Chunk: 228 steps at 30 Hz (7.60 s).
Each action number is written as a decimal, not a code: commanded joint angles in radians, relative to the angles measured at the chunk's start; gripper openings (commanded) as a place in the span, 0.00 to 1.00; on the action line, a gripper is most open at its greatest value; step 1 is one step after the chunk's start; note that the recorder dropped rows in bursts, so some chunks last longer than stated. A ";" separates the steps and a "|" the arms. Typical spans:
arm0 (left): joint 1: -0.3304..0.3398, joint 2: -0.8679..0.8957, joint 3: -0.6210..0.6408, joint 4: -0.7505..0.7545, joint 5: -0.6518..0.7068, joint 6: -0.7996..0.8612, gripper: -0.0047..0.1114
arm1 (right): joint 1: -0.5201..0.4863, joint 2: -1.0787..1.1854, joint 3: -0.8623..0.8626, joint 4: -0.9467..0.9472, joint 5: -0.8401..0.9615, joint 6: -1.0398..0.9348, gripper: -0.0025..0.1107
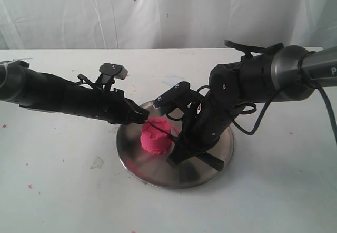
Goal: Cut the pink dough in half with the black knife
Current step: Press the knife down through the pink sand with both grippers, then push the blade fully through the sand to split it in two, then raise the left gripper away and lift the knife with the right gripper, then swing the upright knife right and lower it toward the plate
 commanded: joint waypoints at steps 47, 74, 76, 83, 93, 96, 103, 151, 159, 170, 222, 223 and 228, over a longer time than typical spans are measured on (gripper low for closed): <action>-0.003 0.005 0.012 0.053 -0.021 -0.009 0.04 | 0.001 0.027 0.024 0.004 -0.017 -0.006 0.02; -0.003 -0.072 0.012 0.090 -0.059 -0.025 0.04 | 0.001 0.041 0.020 -0.120 0.029 0.099 0.02; -0.003 -0.083 0.012 0.094 -0.059 -0.025 0.04 | 0.001 0.037 0.020 -0.126 0.046 0.106 0.02; -0.003 -0.113 0.012 0.101 -0.061 -0.038 0.04 | 0.001 0.036 0.020 -0.126 0.079 0.106 0.02; -0.003 -0.133 0.012 0.201 -0.059 -0.118 0.04 | 0.001 0.028 0.020 -0.124 0.108 0.106 0.02; -0.003 -0.133 0.012 0.228 -0.061 -0.161 0.04 | 0.001 0.012 0.020 -0.124 0.108 0.106 0.02; -0.003 -0.133 0.012 0.290 -0.045 -0.222 0.04 | 0.003 0.010 0.022 -0.046 0.097 0.078 0.02; -0.003 -0.391 0.081 0.617 0.027 -0.612 0.04 | 0.063 0.006 0.022 -0.177 0.070 0.195 0.02; -0.003 -0.452 0.155 0.617 -0.015 -0.616 0.04 | 0.078 0.006 0.022 -0.177 0.068 0.197 0.02; -0.003 -0.481 0.200 0.613 -0.014 -0.620 0.04 | 0.078 0.006 0.022 -0.211 0.066 0.220 0.02; -0.003 -0.922 0.200 0.737 0.105 -0.858 0.04 | 0.079 -0.444 0.385 0.355 -0.546 0.601 0.02; -0.003 -0.922 0.200 0.737 0.116 -0.858 0.04 | 0.079 -0.446 0.394 0.358 -0.563 0.620 0.02; -0.003 -0.922 0.200 0.735 0.146 -0.858 0.04 | 0.079 -0.446 0.409 0.372 -0.597 0.669 0.02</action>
